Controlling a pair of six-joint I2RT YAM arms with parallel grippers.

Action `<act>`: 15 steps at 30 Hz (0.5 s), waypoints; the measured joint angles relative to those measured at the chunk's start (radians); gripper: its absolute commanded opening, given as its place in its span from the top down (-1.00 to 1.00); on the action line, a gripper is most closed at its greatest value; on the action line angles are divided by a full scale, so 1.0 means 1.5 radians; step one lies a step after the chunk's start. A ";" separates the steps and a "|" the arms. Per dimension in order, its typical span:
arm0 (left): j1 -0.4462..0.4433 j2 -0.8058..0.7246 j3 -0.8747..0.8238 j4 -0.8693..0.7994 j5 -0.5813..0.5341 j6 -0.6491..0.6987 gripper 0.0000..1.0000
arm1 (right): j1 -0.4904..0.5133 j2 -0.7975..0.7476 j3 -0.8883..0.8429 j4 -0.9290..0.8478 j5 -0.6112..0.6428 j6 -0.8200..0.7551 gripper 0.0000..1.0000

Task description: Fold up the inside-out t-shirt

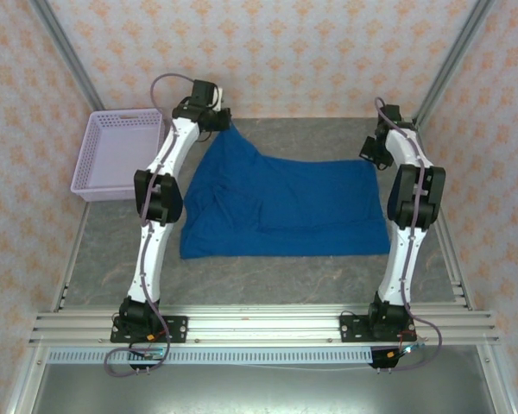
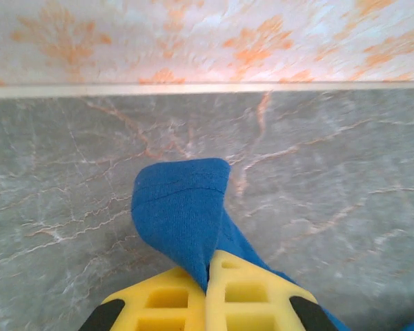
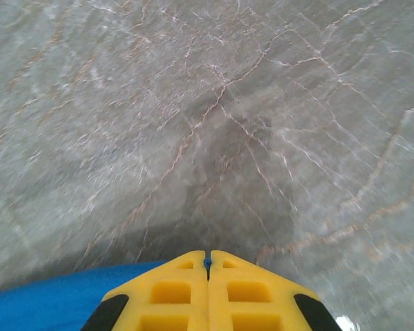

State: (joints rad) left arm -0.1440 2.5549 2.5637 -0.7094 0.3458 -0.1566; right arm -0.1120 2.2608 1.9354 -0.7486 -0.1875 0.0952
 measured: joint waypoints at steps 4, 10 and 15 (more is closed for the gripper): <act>0.000 -0.115 -0.124 0.014 0.011 0.002 1.00 | 0.000 -0.082 -0.072 0.023 -0.003 -0.005 1.00; -0.005 -0.248 -0.324 0.057 0.011 0.002 1.00 | 0.000 -0.185 -0.192 0.051 -0.001 -0.005 1.00; -0.014 -0.342 -0.491 0.107 0.009 0.001 1.00 | -0.002 -0.250 -0.297 0.071 0.001 0.003 1.00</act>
State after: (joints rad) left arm -0.1654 2.0422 1.8275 -0.5484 0.3588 -0.1551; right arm -0.1150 1.8854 1.4895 -0.6418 -0.1860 0.1001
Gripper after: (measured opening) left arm 0.048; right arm 0.046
